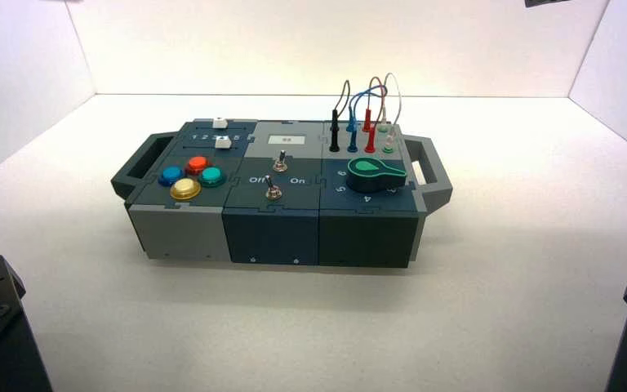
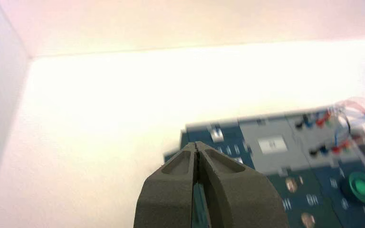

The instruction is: Move the top slider to position 2.

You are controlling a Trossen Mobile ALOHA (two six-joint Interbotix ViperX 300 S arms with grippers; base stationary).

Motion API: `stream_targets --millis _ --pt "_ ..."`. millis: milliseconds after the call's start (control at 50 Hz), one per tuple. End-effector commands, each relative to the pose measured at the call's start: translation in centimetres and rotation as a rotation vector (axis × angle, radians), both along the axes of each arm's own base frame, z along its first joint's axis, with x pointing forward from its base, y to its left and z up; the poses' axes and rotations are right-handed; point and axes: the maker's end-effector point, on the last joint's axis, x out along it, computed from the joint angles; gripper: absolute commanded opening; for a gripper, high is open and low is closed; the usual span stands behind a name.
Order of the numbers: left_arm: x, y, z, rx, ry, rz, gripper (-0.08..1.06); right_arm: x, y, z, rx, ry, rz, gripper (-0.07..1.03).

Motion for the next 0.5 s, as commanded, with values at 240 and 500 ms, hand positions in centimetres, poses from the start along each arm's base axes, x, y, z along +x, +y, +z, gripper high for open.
stream_targets --millis 240,500 --pt "3.2 -5.1 -1.7 0.064 0.217 -0.162 -0.03 0.5 0.3 -0.1 -0.005 0.016 0.000 -0.02" --pt "7.0 -7.4 -4.6 0.107 0.352 -0.185 -0.03 0.5 0.3 -0.1 -0.007 0.019 0.000 -0.02"
